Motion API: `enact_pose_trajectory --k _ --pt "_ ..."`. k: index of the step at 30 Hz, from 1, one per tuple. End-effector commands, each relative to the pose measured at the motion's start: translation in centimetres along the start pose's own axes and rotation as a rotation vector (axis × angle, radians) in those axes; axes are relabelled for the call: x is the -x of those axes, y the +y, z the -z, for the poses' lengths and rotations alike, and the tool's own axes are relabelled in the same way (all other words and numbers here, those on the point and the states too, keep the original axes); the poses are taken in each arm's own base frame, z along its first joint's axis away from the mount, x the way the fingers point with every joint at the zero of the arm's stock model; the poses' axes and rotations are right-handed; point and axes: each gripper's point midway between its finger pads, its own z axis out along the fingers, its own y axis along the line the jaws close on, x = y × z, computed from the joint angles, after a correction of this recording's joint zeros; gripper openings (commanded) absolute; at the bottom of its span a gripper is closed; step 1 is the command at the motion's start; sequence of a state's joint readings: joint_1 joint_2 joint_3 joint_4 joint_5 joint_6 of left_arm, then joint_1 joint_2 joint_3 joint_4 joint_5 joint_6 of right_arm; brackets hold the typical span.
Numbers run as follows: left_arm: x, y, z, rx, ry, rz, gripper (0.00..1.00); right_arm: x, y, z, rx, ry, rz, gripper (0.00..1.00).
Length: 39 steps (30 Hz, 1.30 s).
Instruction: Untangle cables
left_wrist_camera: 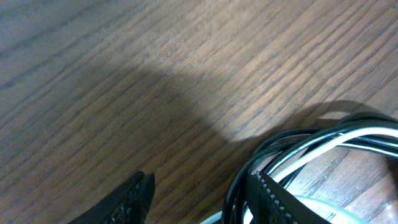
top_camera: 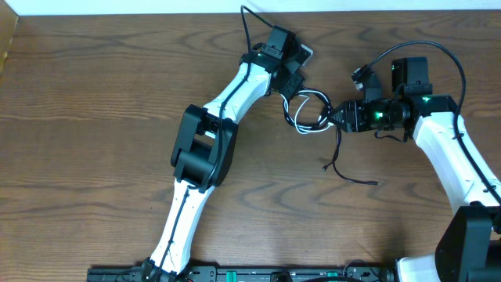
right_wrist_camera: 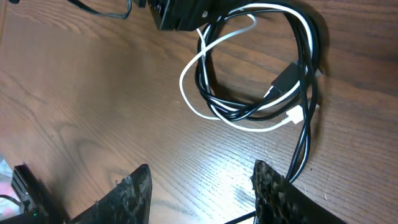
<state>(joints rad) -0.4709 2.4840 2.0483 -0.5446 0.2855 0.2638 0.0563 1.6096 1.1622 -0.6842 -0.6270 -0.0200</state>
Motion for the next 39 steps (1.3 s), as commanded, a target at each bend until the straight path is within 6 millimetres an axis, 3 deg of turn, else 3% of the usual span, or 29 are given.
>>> enact_pose_trajectory --k 1,8,13,19,21,25,28,32,37,39 --pt "-2.9 -1.0 -1.4 -0.014 0.095 -0.005 0.51 0.1 -0.3 0.2 -0.02 -0.005 0.022 0.49" --pt "-6.6 -3.4 -1.3 -0.058 0.251 0.002 0.47 0.1 -0.6 0.2 -0.037 -0.003 0.021 0.5" --pt "-6.6 -4.2 -1.5 -0.058 0.254 -0.015 0.4 0.1 -0.6 0.2 -0.037 -0.002 0.02 0.5" --pt "-7.3 -5.7 -2.1 -0.084 0.279 -0.027 0.22 0.0 -0.6 0.2 -0.036 0.001 0.017 0.5" --pt "-7.5 -6.1 -2.2 -0.086 0.287 -0.024 0.08 -0.1 -0.6 0.2 -0.036 0.005 0.015 0.5" --pt "-6.8 -5.5 -1.3 -0.064 0.273 0.086 0.07 -0.3 -0.6 0.2 -0.035 0.01 0.011 0.49" --pt "-5.3 -4.3 1.3 -0.038 0.237 0.192 0.07 -0.2 -0.6 0.2 -0.035 0.008 0.012 0.49" --pt "-2.5 -3.3 6.7 -0.026 0.162 0.289 0.07 0.1 -0.5 0.2 -0.027 -0.004 -0.005 0.5" --pt "1.1 -6.1 14.7 -0.152 0.042 0.279 0.07 1.2 1.9 0.4 0.112 -0.044 -0.05 0.5" --pt "1.9 -7.0 16.9 -0.182 0.006 0.268 0.07 1.8 3.0 0.5 0.177 -0.063 -0.052 0.5"
